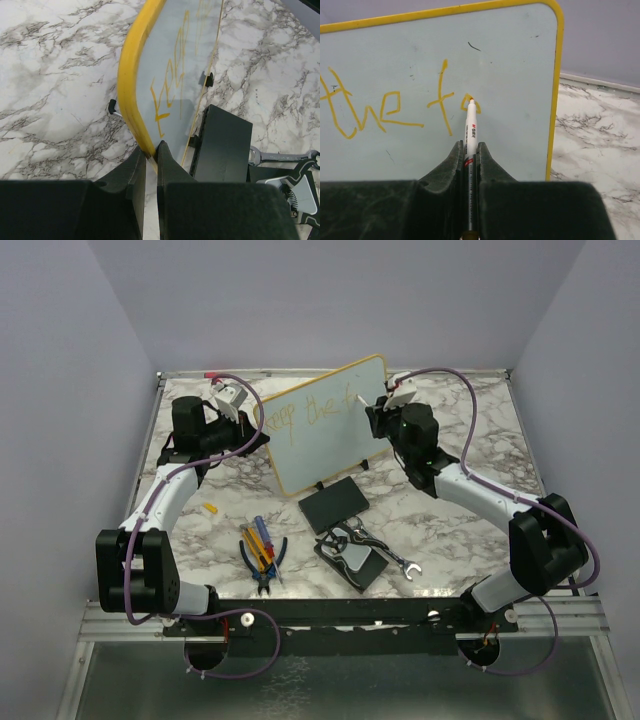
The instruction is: Write a sentence on the whiteboard
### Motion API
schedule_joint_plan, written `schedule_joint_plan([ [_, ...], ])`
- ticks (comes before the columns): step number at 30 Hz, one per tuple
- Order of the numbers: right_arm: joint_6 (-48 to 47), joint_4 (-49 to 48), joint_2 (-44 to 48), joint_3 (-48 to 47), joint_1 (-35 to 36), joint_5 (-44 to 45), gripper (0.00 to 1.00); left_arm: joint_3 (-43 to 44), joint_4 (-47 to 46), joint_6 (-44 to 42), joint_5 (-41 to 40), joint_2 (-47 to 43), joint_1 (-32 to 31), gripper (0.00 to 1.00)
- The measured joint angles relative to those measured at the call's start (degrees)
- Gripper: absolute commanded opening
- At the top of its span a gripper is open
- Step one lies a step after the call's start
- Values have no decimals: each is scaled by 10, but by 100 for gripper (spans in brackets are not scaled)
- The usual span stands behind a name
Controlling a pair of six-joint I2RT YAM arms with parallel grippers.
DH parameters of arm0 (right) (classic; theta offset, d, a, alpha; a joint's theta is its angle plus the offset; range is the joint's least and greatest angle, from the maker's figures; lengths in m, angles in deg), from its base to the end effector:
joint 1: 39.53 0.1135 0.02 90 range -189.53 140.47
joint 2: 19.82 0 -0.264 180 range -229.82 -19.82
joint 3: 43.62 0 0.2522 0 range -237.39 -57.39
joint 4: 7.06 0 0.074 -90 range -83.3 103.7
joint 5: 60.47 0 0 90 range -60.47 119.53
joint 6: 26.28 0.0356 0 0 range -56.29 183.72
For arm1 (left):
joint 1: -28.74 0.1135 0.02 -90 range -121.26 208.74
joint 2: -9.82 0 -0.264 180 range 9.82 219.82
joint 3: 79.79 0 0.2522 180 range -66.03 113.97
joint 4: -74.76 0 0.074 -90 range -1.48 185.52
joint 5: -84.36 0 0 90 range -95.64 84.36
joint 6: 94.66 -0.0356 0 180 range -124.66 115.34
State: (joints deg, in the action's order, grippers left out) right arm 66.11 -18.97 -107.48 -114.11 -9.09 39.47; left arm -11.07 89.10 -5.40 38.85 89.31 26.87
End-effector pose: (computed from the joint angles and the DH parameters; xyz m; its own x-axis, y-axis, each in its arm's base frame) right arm 0.3124 0.1765 0.2928 -0.0936 -0.0074 -0.9956 -0.3472 0.9374 0.0257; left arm 0.3086 -0.0350 0.2838 -0.4156 0.0228 -0.9093 0.6629 0.6920 -0.2857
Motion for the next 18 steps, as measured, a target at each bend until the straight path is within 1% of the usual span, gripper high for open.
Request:
schedule_joint_plan([
  [8, 10, -2, 0, 22, 0, 17, 1, 0, 0, 0, 0, 0, 0, 0],
  [18, 18, -3, 0, 25, 0, 28, 1, 0, 2, 0, 0, -2, 0, 0],
])
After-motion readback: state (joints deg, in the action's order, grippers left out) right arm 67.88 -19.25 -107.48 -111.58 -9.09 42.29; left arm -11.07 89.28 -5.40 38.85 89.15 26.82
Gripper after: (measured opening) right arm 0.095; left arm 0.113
